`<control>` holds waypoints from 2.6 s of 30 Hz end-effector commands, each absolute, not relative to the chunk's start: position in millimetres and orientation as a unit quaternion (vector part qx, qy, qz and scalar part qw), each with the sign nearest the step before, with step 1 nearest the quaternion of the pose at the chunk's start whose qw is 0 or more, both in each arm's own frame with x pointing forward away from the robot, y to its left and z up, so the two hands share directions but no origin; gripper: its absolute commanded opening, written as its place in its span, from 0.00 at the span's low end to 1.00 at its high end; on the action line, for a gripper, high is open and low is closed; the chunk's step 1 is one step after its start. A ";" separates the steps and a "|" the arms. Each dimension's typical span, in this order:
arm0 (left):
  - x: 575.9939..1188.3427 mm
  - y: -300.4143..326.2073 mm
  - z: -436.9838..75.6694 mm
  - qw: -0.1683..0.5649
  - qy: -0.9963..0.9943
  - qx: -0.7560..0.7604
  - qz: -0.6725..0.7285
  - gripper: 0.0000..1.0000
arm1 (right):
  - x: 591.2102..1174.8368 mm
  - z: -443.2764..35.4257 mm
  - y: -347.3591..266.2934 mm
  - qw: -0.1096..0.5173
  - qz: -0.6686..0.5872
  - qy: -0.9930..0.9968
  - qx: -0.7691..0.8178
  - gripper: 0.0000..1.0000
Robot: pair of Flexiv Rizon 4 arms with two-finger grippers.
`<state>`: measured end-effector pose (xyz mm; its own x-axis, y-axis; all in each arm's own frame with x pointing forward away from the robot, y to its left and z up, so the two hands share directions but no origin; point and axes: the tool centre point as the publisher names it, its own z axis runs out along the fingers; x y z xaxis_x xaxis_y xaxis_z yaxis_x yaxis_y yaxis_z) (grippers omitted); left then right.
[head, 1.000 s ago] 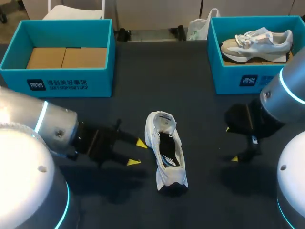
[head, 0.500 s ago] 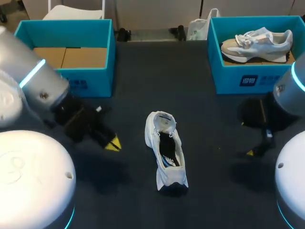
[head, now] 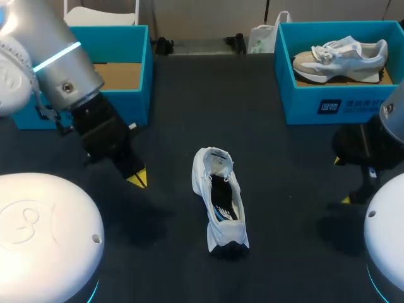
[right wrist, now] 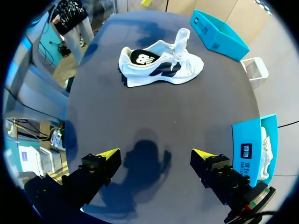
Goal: Take the shoe out of the shoebox, open the shoe tongue, remove and reinsert the insole, then place the shoe into the shoebox
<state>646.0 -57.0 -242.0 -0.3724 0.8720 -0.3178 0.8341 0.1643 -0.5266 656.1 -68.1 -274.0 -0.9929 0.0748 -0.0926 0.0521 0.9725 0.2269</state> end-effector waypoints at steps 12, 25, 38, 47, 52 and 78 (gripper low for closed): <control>670.3 -83.4 -221.0 0.100 -0.705 -0.663 0.232 0.00 | 653.4 -274.0 -69.2 0.052 0.113 0.992 0.032 1.00; 642.9 -157.2 -243.9 0.109 -0.672 -0.723 0.117 0.00 | 653.4 -274.0 -69.2 0.052 0.113 0.992 0.032 1.00; 648.0 -172.1 -263.2 0.111 -0.670 -0.729 0.086 0.00 | 653.4 -274.0 -69.2 0.052 0.113 0.992 0.032 1.00; 650.8 -198.9 -295.4 0.136 -0.660 -0.735 0.076 0.00 | 653.4 -274.0 -69.2 0.052 0.113 0.992 0.032 1.00; 652.1 -199.3 -294.4 0.138 -0.655 -0.739 0.079 0.00 | 653.4 -274.0 -69.2 0.052 0.113 0.992 0.032 1.00; 676.0 -193.6 -364.0 0.132 -0.672 -0.729 0.019 0.00 | 653.4 -274.0 -69.2 0.052 0.113 0.992 0.032 1.00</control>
<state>675.4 -189.0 -357.3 0.0952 0.9859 0.1374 0.9736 -0.0634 -0.2192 655.6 -68.8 -273.4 -0.9929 0.0741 -0.0925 0.0513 0.9722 0.2285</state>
